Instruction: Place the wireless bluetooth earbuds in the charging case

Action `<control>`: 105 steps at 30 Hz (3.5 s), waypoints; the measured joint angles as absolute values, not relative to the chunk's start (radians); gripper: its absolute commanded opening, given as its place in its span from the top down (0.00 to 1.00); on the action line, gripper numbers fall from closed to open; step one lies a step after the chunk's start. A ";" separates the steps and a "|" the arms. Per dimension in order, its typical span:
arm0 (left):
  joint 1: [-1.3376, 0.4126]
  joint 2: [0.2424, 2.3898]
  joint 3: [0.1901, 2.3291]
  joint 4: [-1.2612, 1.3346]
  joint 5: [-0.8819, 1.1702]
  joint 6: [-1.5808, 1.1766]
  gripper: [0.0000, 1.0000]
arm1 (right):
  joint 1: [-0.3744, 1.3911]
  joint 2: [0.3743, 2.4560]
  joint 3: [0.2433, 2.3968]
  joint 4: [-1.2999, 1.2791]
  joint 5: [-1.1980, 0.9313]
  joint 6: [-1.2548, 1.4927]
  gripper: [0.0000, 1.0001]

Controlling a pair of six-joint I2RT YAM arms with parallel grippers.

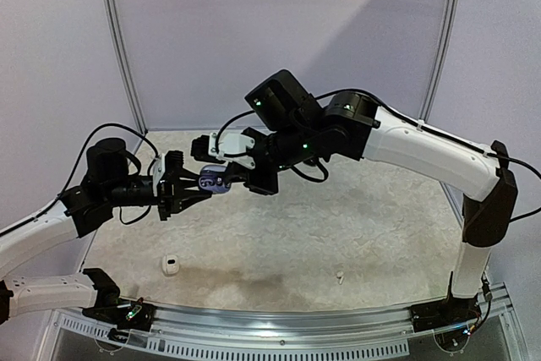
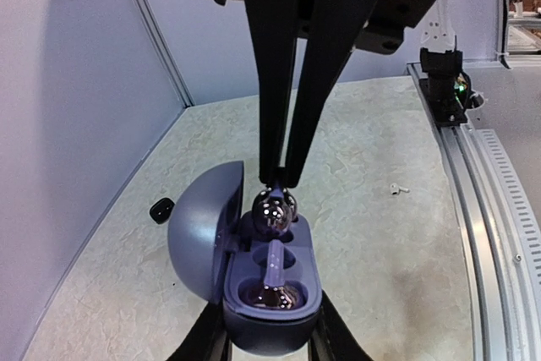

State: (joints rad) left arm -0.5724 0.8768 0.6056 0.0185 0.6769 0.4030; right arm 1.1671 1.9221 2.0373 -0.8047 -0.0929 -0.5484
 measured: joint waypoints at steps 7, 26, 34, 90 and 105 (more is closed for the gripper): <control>-0.573 0.876 0.605 0.019 0.669 0.399 1.00 | 1.171 1.928 2.041 -0.800 -0.071 -0.562 1.00; -0.573 0.876 0.599 0.018 0.663 0.400 1.00 | 1.179 1.937 2.045 -0.801 0.004 -0.586 0.98; -0.573 0.876 0.593 0.025 0.665 0.398 1.00 | 1.179 1.937 2.045 -0.801 0.017 -0.592 0.97; -0.573 0.877 0.583 0.036 0.696 0.369 1.00 | 1.189 1.875 1.850 -0.665 0.072 -0.707 0.83; -0.573 0.872 0.583 0.049 0.699 0.369 1.00 | 1.186 1.862 1.843 -0.656 0.050 -0.652 0.86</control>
State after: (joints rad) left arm -0.5732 0.8719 0.5827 0.0490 0.6994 0.3691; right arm 1.1862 1.8618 1.8431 -0.6559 0.0502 -0.6521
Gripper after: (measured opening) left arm 0.282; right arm 0.135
